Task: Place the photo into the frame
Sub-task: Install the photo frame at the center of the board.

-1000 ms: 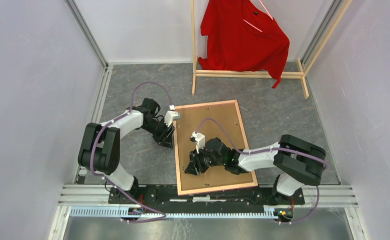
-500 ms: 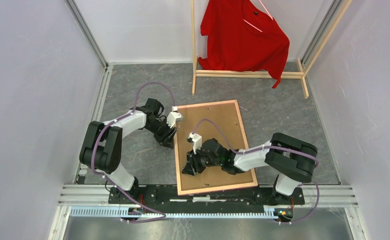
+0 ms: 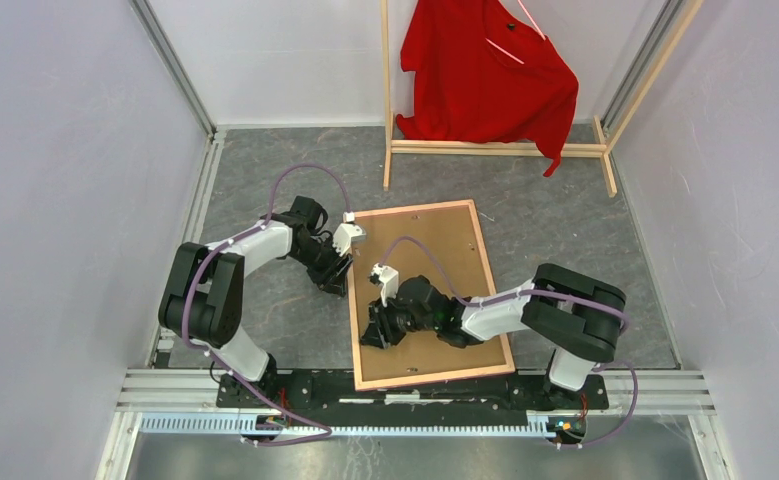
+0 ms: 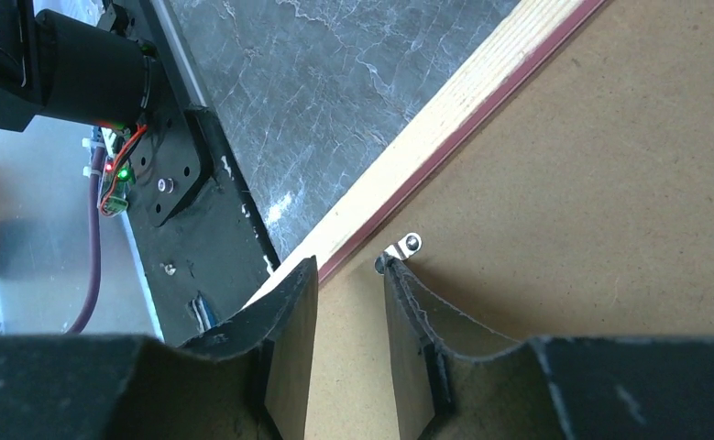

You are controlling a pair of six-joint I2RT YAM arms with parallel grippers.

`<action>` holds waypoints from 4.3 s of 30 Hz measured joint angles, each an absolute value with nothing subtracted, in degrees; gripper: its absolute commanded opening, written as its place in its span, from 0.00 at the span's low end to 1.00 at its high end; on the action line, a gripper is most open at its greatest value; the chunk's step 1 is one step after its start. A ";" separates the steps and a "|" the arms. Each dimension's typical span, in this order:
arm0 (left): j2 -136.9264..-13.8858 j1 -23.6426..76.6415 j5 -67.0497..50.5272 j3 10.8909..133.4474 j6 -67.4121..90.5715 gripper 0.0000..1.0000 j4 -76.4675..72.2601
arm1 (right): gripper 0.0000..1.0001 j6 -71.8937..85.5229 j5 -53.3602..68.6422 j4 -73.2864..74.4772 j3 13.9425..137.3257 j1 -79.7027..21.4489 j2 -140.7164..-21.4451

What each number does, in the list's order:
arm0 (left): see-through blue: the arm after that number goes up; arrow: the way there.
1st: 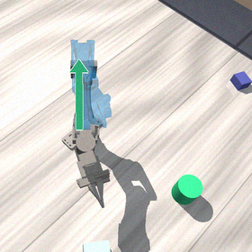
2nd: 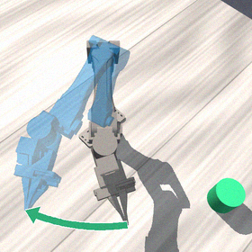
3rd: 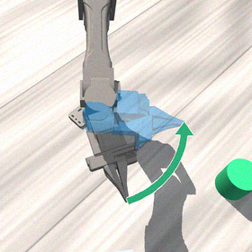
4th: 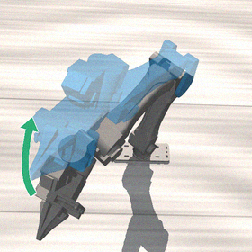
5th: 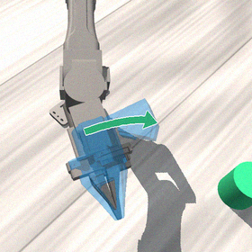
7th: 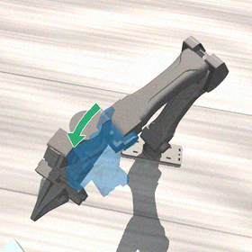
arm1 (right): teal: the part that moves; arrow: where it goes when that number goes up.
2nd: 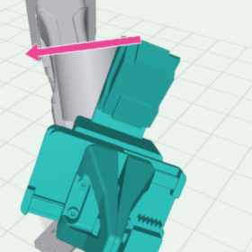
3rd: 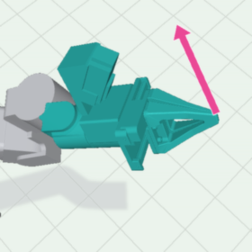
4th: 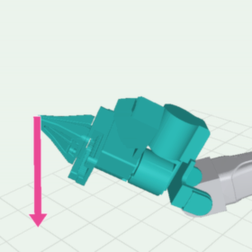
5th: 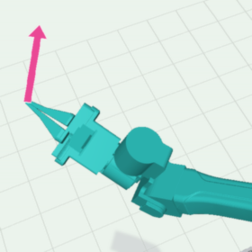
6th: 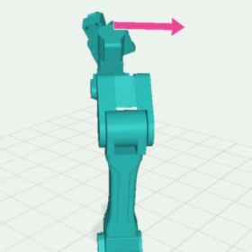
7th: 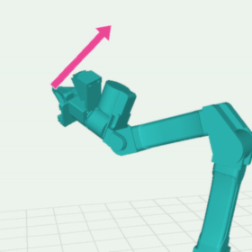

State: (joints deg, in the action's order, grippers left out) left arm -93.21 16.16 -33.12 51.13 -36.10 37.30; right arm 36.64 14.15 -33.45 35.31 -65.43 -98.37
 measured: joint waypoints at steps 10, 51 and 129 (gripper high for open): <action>-93.23 16.16 -33.08 51.13 -36.12 0.50 37.26 | 0.37 36.64 14.41 -33.43 36.80 -65.54 -99.74; -93.34 16.16 -32.93 51.13 -36.10 0.48 37.10 | 0.15 33.82 9.89 -39.11 30.59 -65.91 -92.14; -95.88 17.19 -33.32 55.13 -36.10 0.47 40.60 | 0.47 -10.81 -28.69 -50.26 31.11 -86.54 -102.52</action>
State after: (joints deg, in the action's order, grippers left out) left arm -95.88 17.19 -33.32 55.13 -36.10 40.60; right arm -10.81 -28.69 -50.26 31.11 -86.54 -102.52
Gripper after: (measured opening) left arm 0.474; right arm 0.487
